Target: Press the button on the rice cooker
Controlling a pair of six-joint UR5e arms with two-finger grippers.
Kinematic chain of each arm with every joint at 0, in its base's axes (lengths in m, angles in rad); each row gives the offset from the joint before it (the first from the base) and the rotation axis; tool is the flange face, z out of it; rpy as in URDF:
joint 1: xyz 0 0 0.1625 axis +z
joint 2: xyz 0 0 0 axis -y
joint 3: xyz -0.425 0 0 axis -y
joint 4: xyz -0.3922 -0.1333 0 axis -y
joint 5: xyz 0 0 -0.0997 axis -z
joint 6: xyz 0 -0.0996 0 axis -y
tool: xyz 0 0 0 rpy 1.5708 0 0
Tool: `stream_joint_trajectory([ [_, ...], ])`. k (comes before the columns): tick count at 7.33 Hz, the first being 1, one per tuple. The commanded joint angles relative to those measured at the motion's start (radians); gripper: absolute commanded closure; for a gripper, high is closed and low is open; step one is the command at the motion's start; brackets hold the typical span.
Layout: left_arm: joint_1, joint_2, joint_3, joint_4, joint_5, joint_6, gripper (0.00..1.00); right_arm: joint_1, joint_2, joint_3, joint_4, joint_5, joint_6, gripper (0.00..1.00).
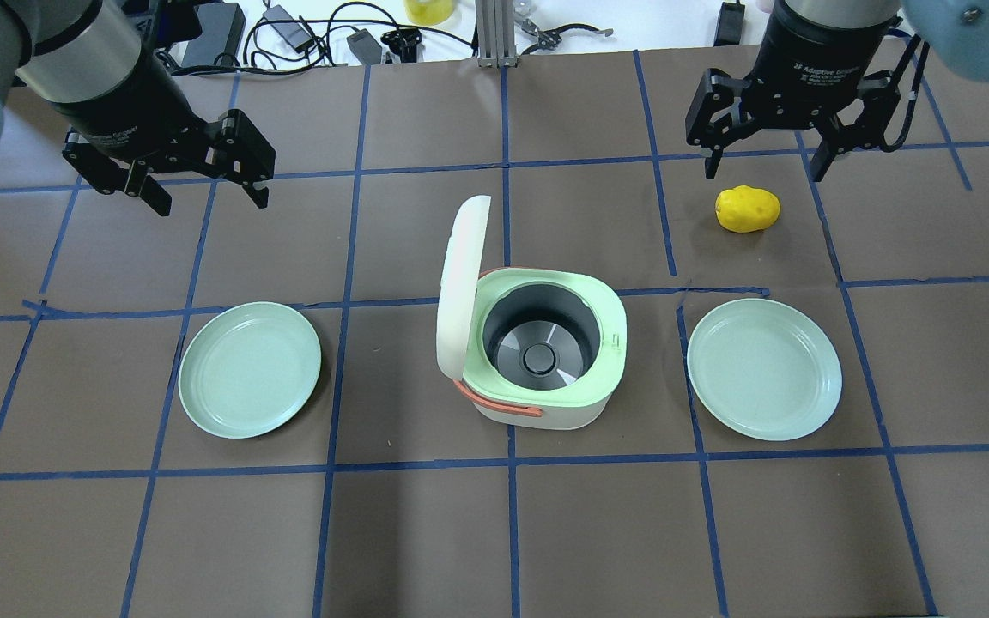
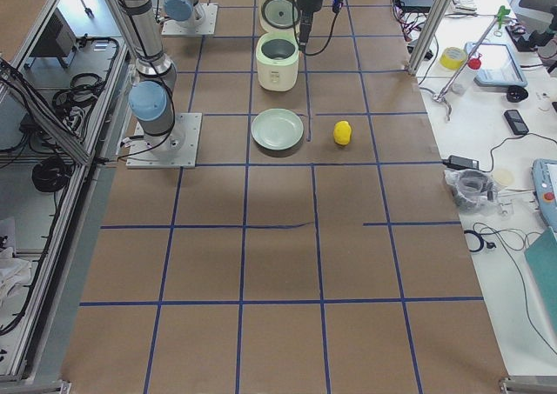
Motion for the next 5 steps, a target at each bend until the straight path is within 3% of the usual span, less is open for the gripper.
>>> stream_joint_trajectory([
  [1, 0.000, 0.000, 0.000, 0.000, 0.000, 0.000, 0.00, -0.001, -0.019, 0.000, 0.023, 0.022, -0.021, 0.00],
  [5, 0.000, 0.000, 0.000, 0.000, 0.000, 0.000, 0.00, -0.017, -0.027, 0.001, 0.049, 0.022, -0.023, 0.00],
])
